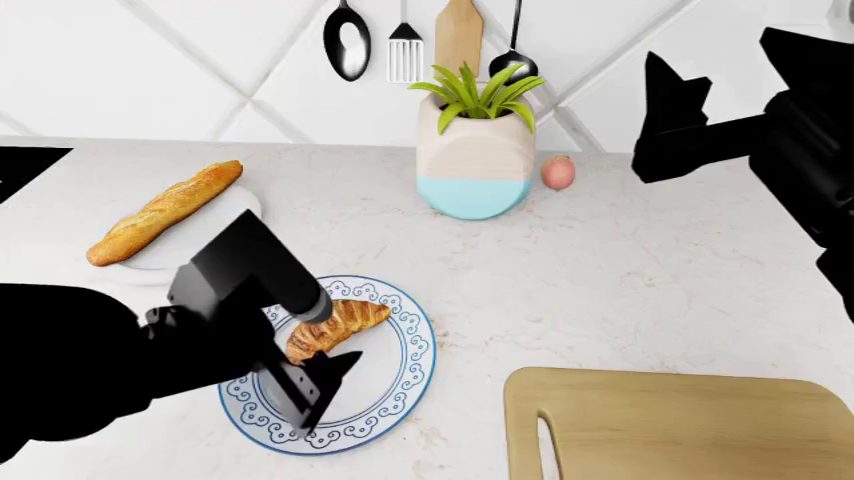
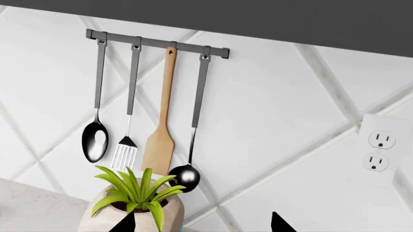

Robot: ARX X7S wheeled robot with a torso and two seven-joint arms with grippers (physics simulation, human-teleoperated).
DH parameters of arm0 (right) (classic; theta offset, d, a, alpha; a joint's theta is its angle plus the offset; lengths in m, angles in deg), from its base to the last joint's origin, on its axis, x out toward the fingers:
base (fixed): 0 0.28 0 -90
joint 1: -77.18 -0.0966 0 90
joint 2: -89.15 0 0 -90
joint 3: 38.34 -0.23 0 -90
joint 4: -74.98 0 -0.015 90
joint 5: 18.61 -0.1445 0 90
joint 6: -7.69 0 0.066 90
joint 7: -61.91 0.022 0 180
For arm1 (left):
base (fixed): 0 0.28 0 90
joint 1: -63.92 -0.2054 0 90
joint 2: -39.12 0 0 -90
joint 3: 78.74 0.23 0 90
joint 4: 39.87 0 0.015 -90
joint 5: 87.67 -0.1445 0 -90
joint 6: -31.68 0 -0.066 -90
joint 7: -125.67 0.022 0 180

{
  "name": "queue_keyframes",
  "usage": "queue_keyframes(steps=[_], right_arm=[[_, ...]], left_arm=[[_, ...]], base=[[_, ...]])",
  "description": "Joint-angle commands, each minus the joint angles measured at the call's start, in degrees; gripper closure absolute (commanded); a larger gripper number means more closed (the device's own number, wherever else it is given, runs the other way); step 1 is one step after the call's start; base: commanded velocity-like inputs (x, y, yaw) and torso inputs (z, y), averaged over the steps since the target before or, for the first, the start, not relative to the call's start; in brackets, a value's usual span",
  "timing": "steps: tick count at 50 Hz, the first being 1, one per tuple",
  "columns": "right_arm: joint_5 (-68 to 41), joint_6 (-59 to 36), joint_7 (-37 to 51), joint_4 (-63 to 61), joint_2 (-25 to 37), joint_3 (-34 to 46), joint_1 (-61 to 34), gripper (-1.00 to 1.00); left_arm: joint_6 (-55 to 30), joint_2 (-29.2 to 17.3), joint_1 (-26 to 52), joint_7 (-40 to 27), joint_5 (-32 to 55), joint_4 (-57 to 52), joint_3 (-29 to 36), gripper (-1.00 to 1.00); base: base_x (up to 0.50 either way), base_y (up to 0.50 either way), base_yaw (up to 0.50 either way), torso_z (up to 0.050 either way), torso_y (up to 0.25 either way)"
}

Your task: From the different types of pastries on the counter, select a croissant and place it on the cutting board. Then retrieve a jar of jam from the cabinet and place it alongside the croissant on the cutting board.

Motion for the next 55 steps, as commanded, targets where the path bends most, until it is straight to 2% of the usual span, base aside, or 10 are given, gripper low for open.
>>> queue_keyframes(steps=[1, 25, 42, 43, 55], right_arm=[[0.44, 1.09, -0.08, 0.40, 0.16, 0.96, 0.34, -1.00], [2.26, 4.08, -1.18, 1.28, 0.89, 2.67, 2.36, -1.00], [2.30, 4.68, -0.99, 1.47, 1.67, 2.88, 2.75, -1.00], [2.38, 4.76, -1.00, 1.48, 1.74, 2.93, 2.81, -1.00], [2.54, 5.41, -1.01, 1.65, 2.00, 3.33, 3.10, -1.00]], left_arm=[[1.81, 0.22, 0.17, 1.51, -3.69, 2.54, 3.18, -1.00], [6.38, 2.26, -0.83, 4.79, -9.58, 7.83, 8.80, -1.00], [7.35, 2.46, -1.19, 5.71, -10.69, 10.16, 10.74, -1.00], [7.18, 2.42, -1.19, 5.54, -10.42, 10.02, 10.60, 1.00], [7.48, 1.88, -1.10, 5.42, -9.90, 9.94, 10.44, 1.00]], base=[[0.00, 0.00, 0.00, 0.000, 0.000], [0.00, 0.00, 0.00, 0.000, 0.000], [0.00, 0.00, 0.00, 0.000, 0.000], [0.00, 0.00, 0.00, 0.000, 0.000], [0.00, 0.00, 0.00, 0.000, 0.000]])
